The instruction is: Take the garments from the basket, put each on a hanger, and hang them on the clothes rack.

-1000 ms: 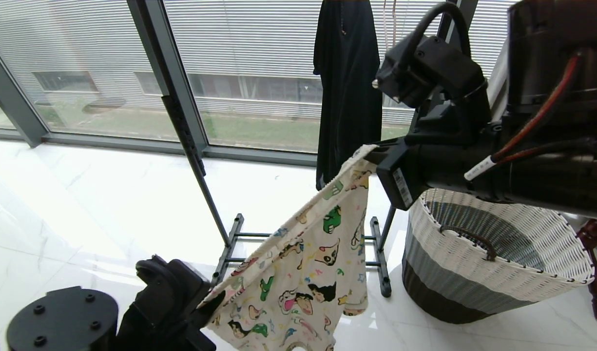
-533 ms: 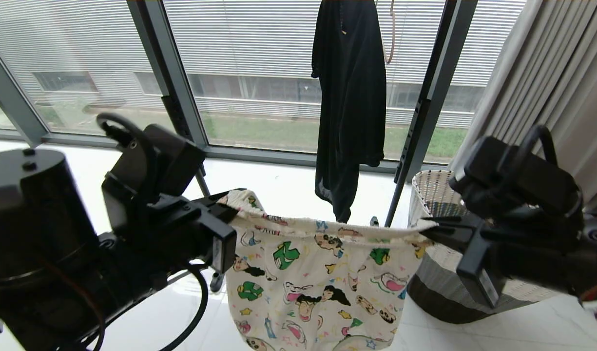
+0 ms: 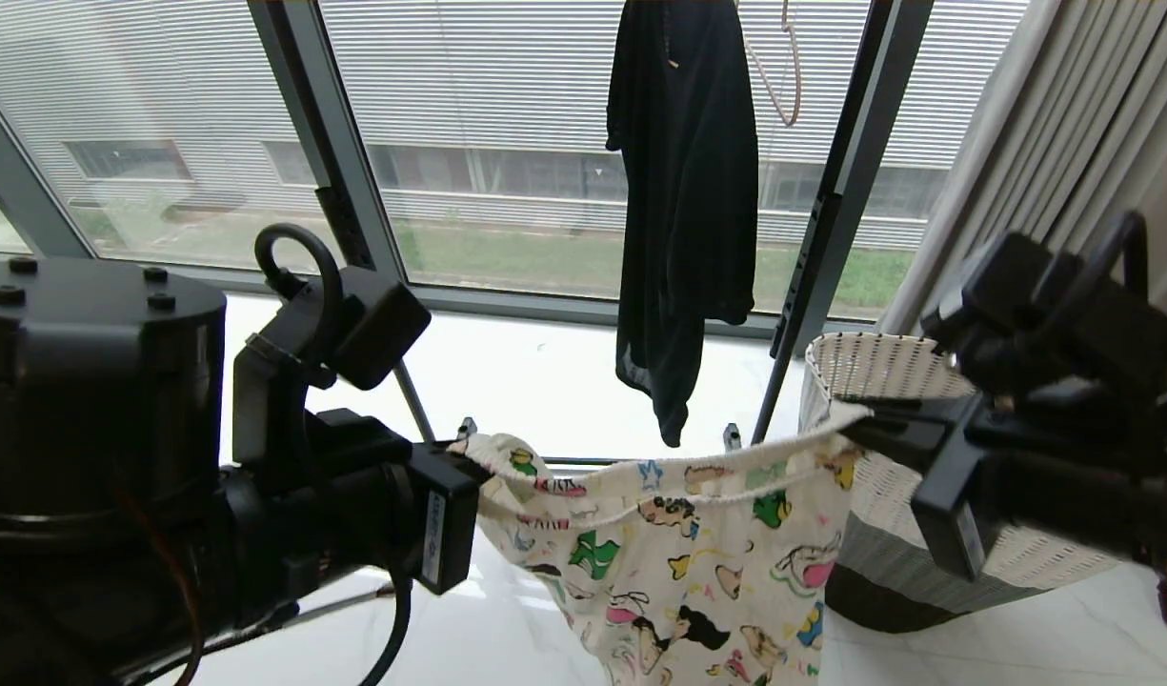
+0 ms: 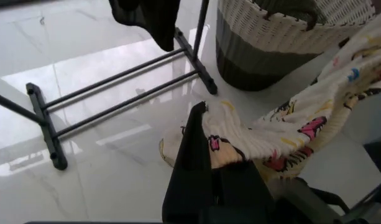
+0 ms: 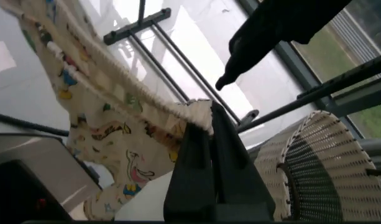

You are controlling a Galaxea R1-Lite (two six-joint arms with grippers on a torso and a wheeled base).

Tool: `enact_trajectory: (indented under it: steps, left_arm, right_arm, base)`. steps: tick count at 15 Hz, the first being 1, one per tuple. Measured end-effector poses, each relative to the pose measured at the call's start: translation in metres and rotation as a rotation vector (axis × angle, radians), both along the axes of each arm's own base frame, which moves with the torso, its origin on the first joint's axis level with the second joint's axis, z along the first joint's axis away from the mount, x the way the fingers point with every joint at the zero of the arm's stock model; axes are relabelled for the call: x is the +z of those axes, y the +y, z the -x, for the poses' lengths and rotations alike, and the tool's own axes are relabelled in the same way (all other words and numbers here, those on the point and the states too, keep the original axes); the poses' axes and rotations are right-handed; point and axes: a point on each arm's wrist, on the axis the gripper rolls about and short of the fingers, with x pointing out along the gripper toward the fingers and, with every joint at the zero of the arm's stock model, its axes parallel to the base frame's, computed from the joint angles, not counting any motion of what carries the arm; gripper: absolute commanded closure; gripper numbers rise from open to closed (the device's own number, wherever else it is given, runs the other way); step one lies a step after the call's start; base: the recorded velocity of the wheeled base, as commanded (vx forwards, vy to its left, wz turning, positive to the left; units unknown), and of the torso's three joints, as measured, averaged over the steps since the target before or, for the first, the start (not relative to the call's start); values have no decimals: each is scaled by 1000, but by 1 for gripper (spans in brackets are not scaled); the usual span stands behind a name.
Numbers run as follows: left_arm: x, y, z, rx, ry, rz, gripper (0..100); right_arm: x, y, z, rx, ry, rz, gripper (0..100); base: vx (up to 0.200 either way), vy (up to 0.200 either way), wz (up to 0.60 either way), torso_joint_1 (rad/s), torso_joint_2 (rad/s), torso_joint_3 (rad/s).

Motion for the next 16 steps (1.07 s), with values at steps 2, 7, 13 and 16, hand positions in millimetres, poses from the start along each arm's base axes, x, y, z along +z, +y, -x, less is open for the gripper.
enact_trajectory:
  steps: [2,7,13,16]
  left_arm:
    - [-7,-7,25,-57,53,-24,100]
    - [-38,-15,68,-131,64,-173,100]
    - [-18,-6,13,228,-43,-102,100]
    - [-5,-4,-19,359,-109,-112,100]
  right_arm:
    - [23,9,-19,-43,-47,-66,100]
    - [40,33,-47,-71,-73,-99,100]
    - [21,27,-41,-71,-11,-14,0]
    - [13,18,-20,-16,41,46,0]
  base:
    - [0,0,0,0,0,0]
    - [0,0,0,0,0,0]
    - [0,0,0,0,0,0]
    - [0,0,0,0,0,0]
